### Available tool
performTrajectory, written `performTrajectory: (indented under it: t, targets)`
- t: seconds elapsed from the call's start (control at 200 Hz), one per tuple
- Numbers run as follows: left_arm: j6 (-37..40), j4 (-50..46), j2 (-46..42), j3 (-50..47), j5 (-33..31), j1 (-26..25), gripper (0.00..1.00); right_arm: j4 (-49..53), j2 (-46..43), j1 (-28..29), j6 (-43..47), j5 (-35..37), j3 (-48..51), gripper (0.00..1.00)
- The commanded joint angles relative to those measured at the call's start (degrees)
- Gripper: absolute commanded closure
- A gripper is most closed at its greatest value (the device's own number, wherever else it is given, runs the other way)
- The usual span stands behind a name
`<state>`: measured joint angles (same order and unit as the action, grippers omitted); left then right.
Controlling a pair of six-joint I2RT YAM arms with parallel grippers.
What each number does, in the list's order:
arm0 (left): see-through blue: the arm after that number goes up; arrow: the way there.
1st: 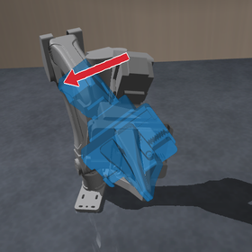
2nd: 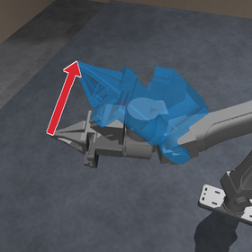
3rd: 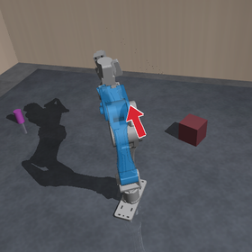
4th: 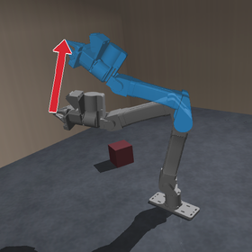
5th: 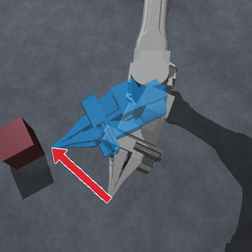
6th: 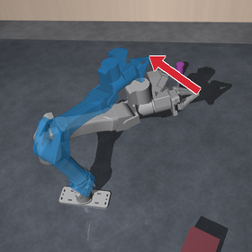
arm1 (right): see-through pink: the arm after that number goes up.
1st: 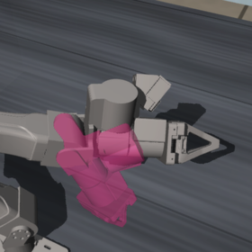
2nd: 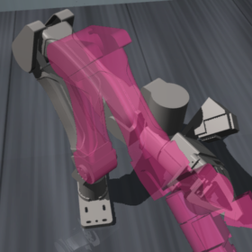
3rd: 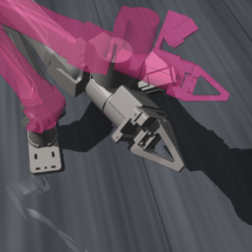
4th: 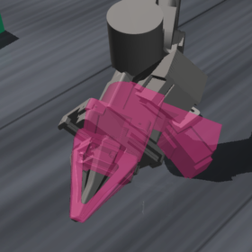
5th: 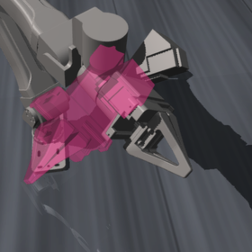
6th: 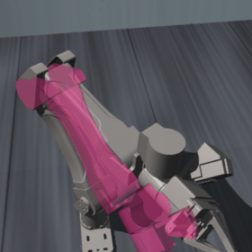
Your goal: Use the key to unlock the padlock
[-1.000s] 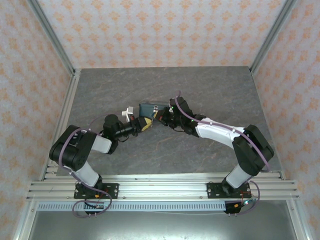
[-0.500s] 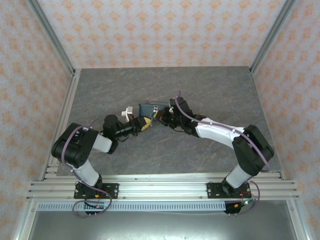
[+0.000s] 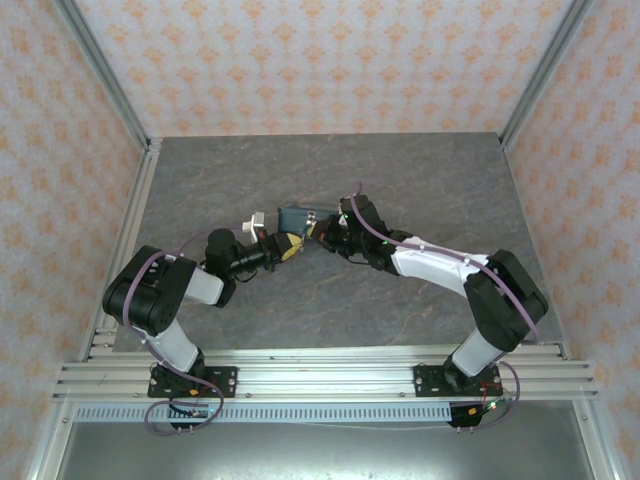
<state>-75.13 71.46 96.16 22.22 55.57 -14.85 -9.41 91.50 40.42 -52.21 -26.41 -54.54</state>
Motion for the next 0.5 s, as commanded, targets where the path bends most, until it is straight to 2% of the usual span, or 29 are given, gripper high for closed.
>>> performTrajectory:
  t: [0.0,0.495]
  targets:
    - [-0.01,3.15,0.56,1.34,1.43,0.42,1.0,-3.79,-0.16,-0.43,-0.91,-0.64,0.83,1.0]
    - [-1.12,3.73,1.57,2.56,2.15,0.3,1.0,-7.25,0.01,-0.43,-3.07,-1.5,2.81,1.0]
